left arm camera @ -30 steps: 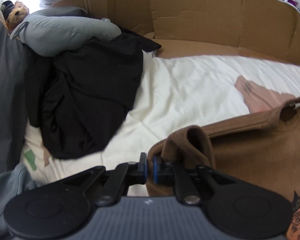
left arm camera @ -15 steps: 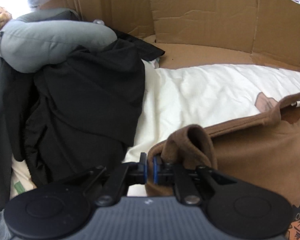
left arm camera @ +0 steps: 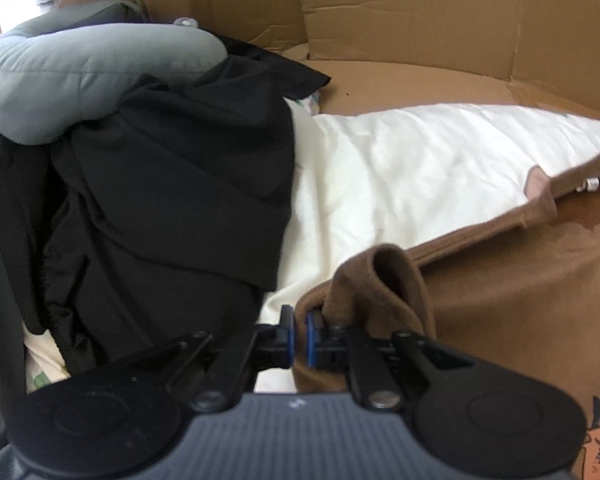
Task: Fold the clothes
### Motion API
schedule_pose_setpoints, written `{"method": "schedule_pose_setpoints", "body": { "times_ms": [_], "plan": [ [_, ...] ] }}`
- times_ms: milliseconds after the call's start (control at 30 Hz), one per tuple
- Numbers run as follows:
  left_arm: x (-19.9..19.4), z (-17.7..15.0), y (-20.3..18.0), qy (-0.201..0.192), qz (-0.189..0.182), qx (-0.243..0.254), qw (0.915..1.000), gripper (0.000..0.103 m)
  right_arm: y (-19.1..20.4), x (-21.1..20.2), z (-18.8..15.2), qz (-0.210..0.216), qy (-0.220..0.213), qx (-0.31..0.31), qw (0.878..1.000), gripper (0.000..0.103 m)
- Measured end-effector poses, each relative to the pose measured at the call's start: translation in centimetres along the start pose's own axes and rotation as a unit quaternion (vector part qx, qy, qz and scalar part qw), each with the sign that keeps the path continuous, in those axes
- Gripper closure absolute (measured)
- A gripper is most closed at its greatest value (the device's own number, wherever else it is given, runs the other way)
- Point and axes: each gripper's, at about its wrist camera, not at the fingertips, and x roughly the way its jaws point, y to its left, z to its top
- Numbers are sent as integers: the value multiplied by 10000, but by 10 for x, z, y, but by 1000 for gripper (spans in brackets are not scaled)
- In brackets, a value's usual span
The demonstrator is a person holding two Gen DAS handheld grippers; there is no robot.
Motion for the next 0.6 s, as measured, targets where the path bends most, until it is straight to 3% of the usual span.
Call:
{"method": "schedule_pose_setpoints", "body": {
  "times_ms": [233, 333, 400, 533, 600],
  "plan": [
    [14, -6, 0, 51, 185, -206, 9996, 96, 7, 18, 7, 40, 119, 20, 9999, 100],
    [19, -6, -5, 52, 255, -302, 9992, 90, 10, 25, 5, -8, 143, 44, 9999, 98],
    [15, -4, -5, 45, 256, -309, 9992, 86, 11, 22, 4, -72, 81, 90, 9999, 82],
    [-14, -2, -2, -173, 348, 67, 9992, 75, 6, 5, 1, 28, -296, 235, 9993, 78],
    [-26, -1, 1, -242, 469, 178, 9984, 75, 4, 1, 1, 142, -411, 339, 9985, 78]
  ]
}}
